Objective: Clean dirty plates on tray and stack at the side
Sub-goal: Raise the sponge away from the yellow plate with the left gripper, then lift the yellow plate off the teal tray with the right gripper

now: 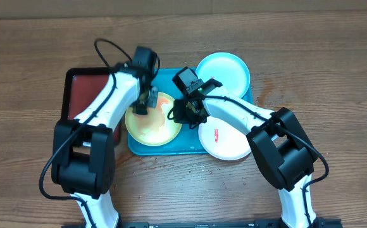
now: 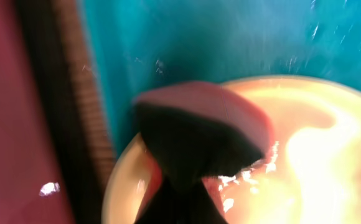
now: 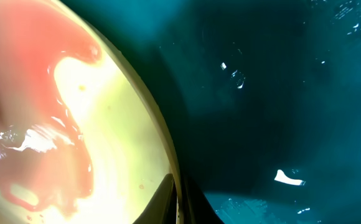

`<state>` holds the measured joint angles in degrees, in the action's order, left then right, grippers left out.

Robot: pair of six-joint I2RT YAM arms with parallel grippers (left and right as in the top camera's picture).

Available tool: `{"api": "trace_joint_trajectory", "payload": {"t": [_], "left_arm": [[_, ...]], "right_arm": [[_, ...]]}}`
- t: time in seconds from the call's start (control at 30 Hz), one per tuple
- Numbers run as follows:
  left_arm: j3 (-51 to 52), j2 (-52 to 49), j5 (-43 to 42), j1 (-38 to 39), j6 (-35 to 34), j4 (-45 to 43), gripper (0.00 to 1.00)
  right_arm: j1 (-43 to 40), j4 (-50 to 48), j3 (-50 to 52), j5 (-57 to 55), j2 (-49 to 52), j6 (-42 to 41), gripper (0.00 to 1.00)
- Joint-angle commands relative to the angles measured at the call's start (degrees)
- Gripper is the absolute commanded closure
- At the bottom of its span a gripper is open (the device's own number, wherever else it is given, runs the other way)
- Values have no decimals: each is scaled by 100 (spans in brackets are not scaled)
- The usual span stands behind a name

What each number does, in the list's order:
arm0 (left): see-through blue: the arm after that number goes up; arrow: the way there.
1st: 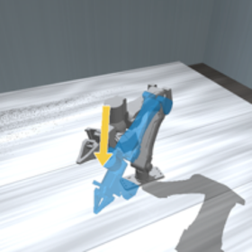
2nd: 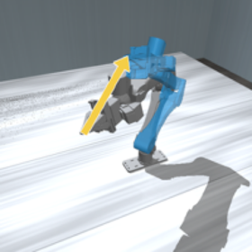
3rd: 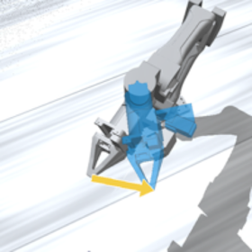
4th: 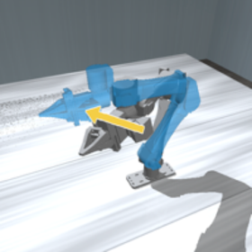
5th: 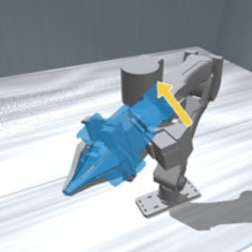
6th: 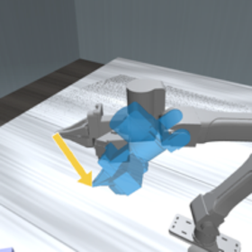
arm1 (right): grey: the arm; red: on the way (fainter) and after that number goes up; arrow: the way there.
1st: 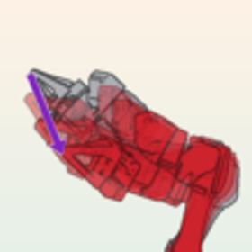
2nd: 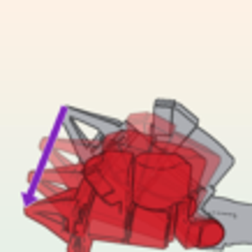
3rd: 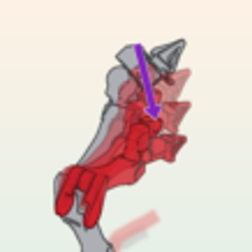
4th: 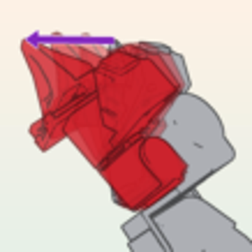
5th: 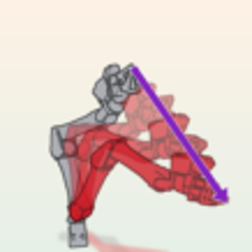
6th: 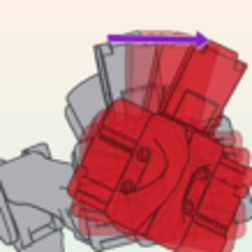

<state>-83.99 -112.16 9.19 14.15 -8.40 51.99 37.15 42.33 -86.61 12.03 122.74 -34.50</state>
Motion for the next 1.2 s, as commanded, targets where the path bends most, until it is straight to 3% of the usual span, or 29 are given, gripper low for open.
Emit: {"api": "trace_joint_trajectory", "payload": {"t": [0.0, 0.17, 0.33, 0.73, 1.17], "left_arm": [[-1287, 0, 219, -26, -363, 535, 96], [-2822, 0, -363, -96, -363, 1716, 96], [-3526, 0, -750, -177, -358, 2396, 96], [-3154, -4, -776, -184, -365, 2492, 96], [-2774, -4, -796, -177, -496, 2376, 96]], "right_arm": [[72, 39, 177, -83, 160, 22, 95], [72, 37, 177, -81, 160, 22, 96], [72, 254, 26, 66, 83, 507, 96], [90, 1611, -533, -1475, -881, 754, 96], [90, 1967, -535, -2490, -1801, 732, 96]]}}
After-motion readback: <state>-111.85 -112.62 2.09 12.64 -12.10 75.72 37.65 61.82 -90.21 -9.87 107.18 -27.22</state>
